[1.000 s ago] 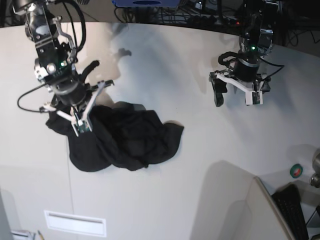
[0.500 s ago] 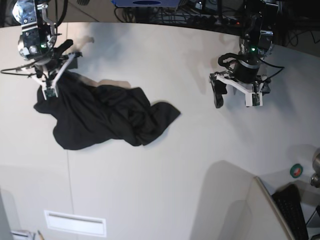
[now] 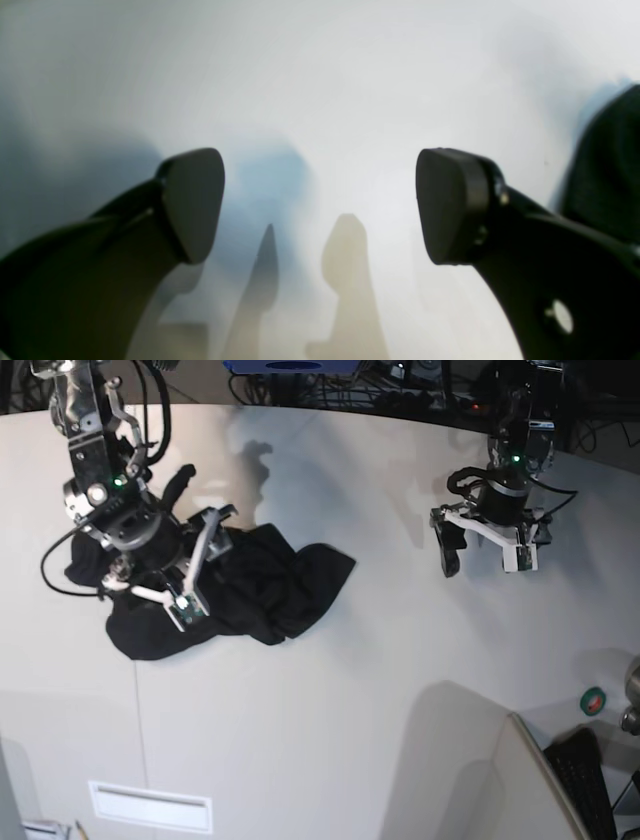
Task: Layout the t-shirt on the table in an organized manner, then fold the t-shirt properly
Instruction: 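Regrasp the shirt with the right gripper and lower the left gripper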
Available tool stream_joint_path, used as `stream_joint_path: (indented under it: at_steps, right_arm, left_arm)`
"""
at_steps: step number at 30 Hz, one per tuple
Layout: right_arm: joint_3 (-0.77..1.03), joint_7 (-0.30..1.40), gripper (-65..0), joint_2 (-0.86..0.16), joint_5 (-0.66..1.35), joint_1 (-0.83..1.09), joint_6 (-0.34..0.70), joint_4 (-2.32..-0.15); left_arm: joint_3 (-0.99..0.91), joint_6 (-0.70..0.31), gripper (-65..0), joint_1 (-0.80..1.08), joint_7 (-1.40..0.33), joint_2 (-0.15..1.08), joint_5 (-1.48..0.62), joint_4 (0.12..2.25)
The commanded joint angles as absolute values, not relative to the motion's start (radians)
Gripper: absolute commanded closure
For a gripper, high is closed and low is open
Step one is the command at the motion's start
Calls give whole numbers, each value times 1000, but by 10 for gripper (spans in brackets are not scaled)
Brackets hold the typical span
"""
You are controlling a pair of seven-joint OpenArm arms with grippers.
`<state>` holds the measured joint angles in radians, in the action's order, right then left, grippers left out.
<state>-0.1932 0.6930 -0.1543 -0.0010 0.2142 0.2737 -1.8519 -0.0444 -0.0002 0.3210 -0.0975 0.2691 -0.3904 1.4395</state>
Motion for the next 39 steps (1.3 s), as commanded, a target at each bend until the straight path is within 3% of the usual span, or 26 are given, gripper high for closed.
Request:
stream_joint_path:
  at_steps: [1, 6, 10, 12, 15, 26, 33, 39]
  right_arm:
    - [-205, 685, -392, -151, 4, 189, 274, -1830]
    - [-211, 685, -390, -104, 4, 85, 274, -1635]
    - [-211, 679, -372, -102, 4, 76, 274, -1596]
    - [-209, 677, -264, -102, 4, 65, 274, -1572]
    - [-205, 684, 0, -104, 4, 53, 274, -1552]
    - [-202, 685, 0, -113, 4, 225, 274, -1900]
    - [-200, 679, 0, -151, 2, 297, 274, -2014]
    - [-90, 679, 0, -160, 4, 306, 274, -2011]
  left_arm:
    - [-48, -1, -559, 318, -73, 280, -389, 1454]
    - [-48, -1, -559, 321, -73, 283, -389, 1454]
    - [-39, -2, -559, 334, -73, 286, -389, 1455]
    - [-36, -2, -559, 334, -73, 282, -386, 1455]
    - [-30, -2, -559, 334, -73, 278, -389, 1455]
    - [229, -2, -559, 286, -71, 302, -389, 1460]
    - [323, -2, -561, 236, -68, 302, -389, 1455]
    - [328, -2, -561, 200, -67, 297, -389, 1440]
